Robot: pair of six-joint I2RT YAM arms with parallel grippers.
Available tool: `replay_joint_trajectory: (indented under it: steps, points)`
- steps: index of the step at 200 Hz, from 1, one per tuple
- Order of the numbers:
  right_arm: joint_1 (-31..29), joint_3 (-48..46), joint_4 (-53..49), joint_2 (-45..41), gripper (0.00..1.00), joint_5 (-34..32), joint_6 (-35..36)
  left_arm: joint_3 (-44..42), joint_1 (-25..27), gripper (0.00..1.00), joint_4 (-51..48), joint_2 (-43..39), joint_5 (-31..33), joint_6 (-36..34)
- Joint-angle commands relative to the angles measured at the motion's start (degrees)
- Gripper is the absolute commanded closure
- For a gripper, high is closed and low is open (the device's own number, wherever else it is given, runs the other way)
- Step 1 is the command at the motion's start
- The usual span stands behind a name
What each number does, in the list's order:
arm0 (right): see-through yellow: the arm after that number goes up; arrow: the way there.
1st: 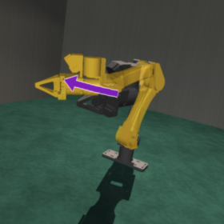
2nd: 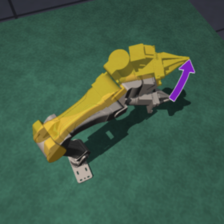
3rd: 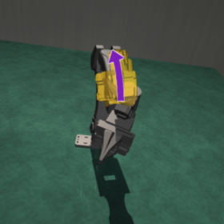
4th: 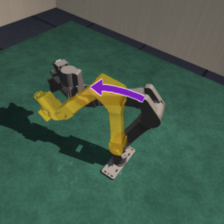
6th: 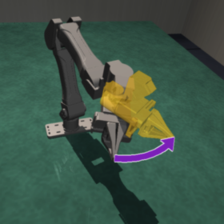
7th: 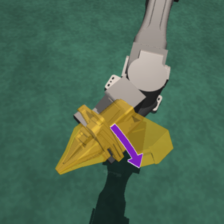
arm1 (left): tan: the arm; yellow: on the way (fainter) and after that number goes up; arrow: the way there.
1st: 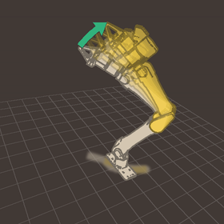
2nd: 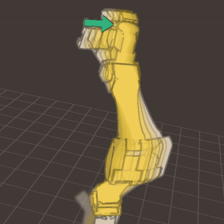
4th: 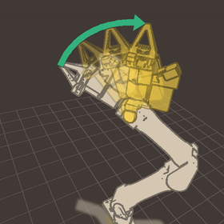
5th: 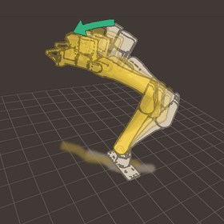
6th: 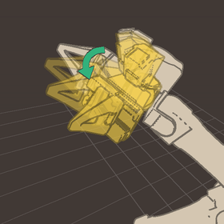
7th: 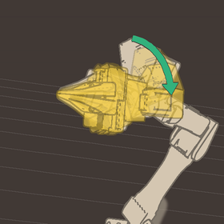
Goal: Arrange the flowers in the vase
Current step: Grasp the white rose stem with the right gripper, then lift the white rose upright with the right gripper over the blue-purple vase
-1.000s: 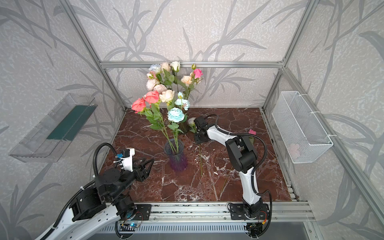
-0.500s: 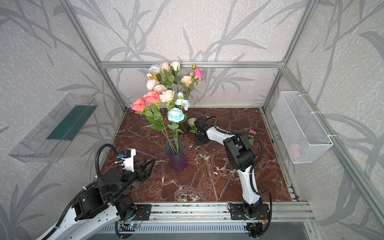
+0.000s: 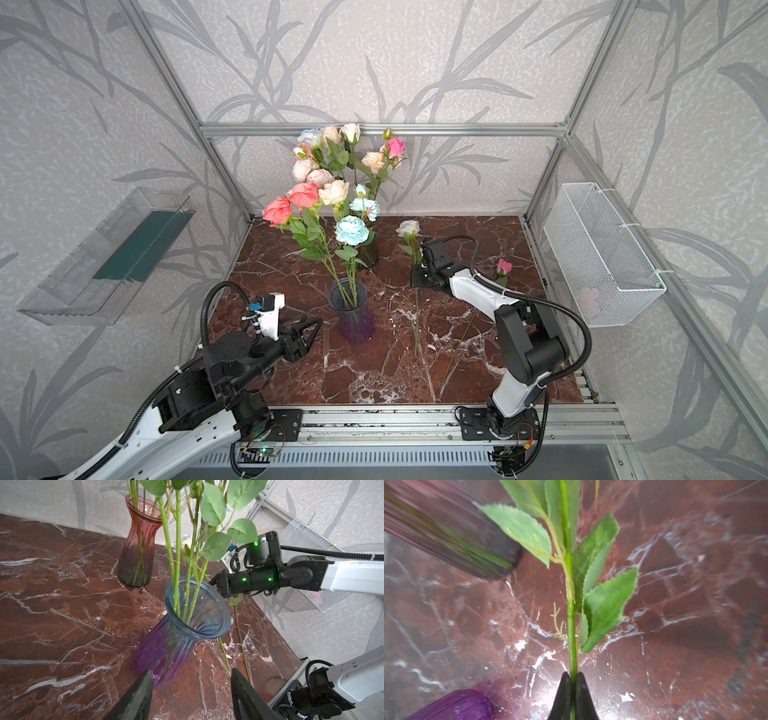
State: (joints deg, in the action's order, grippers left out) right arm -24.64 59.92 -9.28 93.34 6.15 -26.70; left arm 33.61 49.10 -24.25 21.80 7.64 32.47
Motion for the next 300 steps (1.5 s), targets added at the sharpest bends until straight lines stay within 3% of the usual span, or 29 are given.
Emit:
replay_joint_trajectory:
  steps: [1,36,66,97,135,208,246,300]
  points:
    - [0.2,-5.8,9.0,-8.1,1.0,0.9,-3.3,2.6,-0.1,0.39,3.8,2.6,-2.0,-1.2]
    - [0.1,-16.1,18.7,-23.1,1.0,-1.2,-5.1,6.0,-0.1,0.38,4.7,8.3,-3.3,-3.1]
    - [-0.2,-19.3,23.0,-33.0,1.0,-0.8,-4.4,6.5,-0.1,0.38,8.2,10.8,-4.9,-3.9]
    - [-1.0,-20.5,25.5,-40.0,1.0,-0.3,-3.4,7.3,-0.1,0.38,11.3,13.4,-7.3,-4.3]
    - [-3.7,-18.5,28.5,-44.8,1.0,-1.7,-1.6,9.8,-0.1,0.38,10.1,15.3,-3.9,-5.6]
    - [-20.1,-4.1,35.6,-35.6,1.0,-6.7,10.7,10.8,-0.2,0.36,-1.0,9.8,17.8,1.4]
    - [-24.5,2.6,39.4,-28.6,1.0,-6.6,14.6,8.2,-0.2,0.35,-1.7,4.4,19.1,2.7]
    - [-25.1,9.5,40.9,-20.6,1.0,-6.4,17.0,6.0,-0.2,0.34,-3.9,0.7,19.6,4.2]
